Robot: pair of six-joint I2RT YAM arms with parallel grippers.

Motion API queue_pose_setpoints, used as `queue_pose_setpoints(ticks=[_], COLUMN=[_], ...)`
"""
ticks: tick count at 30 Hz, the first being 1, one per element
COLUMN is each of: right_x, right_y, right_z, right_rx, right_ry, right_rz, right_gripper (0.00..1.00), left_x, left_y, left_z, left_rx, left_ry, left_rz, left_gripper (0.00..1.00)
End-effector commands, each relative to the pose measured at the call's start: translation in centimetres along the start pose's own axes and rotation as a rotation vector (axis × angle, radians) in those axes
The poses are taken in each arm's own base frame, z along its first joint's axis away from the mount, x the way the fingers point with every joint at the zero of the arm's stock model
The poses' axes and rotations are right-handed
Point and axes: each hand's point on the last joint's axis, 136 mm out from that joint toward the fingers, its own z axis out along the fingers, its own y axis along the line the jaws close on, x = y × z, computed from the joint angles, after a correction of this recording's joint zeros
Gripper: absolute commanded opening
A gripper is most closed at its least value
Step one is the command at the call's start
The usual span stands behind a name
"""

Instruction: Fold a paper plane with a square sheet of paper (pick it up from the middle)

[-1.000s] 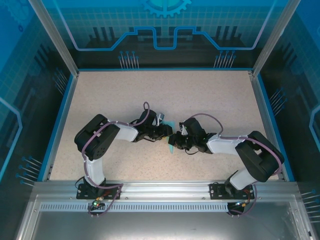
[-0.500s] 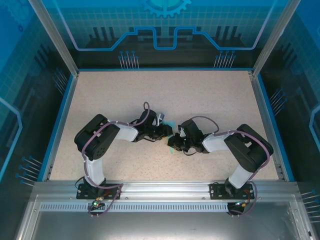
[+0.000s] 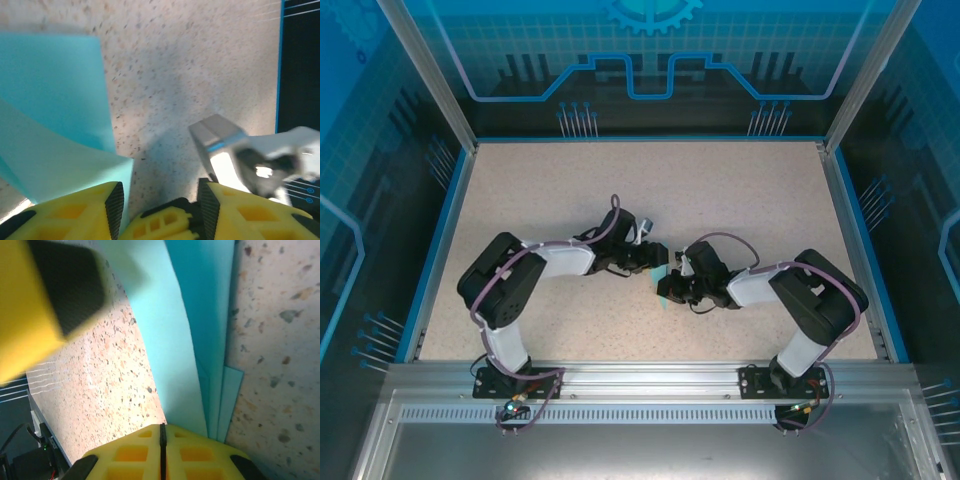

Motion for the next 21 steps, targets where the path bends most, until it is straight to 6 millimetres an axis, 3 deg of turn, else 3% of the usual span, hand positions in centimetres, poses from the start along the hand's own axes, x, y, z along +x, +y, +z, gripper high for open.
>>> queue_pose_setpoints(ticks=[1,7,21], right_x=[4.1,3.8,3.7], right_y=[-5.3,-5.2,-5.1], right_z=[-0.4,-0.7,-0.6], right_rx=[0.152,0.146,0.140], right_ry=[0.150,0.163,0.171], right_rz=[0.069,0.056,0.063], right_gripper=[0.09,0.09,0.09], left_x=[-1.1,-0.8,1.0], left_y=[0.2,1.8,1.0], left_z=[-2.3,-2.7,-0.4], left_rx=[-0.019,-0.005,0.100], left_ry=[-0.036,-0.033,0.056], left_rz=[0.036,0.023,0.034], left_gripper=[0.45,0.35,0.36])
